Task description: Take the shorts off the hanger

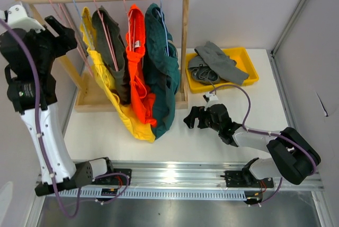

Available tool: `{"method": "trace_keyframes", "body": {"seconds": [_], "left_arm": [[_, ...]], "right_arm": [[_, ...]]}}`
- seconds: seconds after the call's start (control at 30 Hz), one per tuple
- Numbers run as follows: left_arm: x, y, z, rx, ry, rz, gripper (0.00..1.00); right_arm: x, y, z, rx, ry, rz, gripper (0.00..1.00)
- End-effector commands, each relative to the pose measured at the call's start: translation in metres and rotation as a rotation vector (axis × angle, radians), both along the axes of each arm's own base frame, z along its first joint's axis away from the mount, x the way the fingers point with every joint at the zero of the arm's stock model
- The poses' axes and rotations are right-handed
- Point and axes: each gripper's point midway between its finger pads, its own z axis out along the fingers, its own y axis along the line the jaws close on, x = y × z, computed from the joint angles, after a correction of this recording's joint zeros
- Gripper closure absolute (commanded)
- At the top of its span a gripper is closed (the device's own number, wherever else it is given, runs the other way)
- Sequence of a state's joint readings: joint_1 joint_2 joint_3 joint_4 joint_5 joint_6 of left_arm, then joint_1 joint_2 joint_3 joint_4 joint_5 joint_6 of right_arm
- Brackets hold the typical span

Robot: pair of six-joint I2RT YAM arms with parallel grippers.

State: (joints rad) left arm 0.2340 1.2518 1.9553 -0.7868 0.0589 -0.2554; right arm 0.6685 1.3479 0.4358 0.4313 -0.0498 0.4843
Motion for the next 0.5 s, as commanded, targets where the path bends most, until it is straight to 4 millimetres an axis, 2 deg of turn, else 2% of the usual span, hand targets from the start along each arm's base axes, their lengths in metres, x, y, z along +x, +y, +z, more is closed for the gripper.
{"method": "trace_keyframes", "body": {"seconds": [0.0,0.23,0.47], "left_arm": [[-0.023,-0.022,0.037,-0.004,-0.135,-0.092,0.23],[0.0,-0.054,0.018,-0.038,-0.082,-0.268,0.3],[0.028,-0.058,0.004,-0.05,-0.024,-0.276,0.33]], "right_arm": [[0.004,0.001,0.009,0.003,-0.049,0.004,0.01],[0.004,0.003,0.007,0.001,-0.044,0.005,0.0],[0.004,0.001,0.008,-0.006,-0.048,0.002,0.01]]}}
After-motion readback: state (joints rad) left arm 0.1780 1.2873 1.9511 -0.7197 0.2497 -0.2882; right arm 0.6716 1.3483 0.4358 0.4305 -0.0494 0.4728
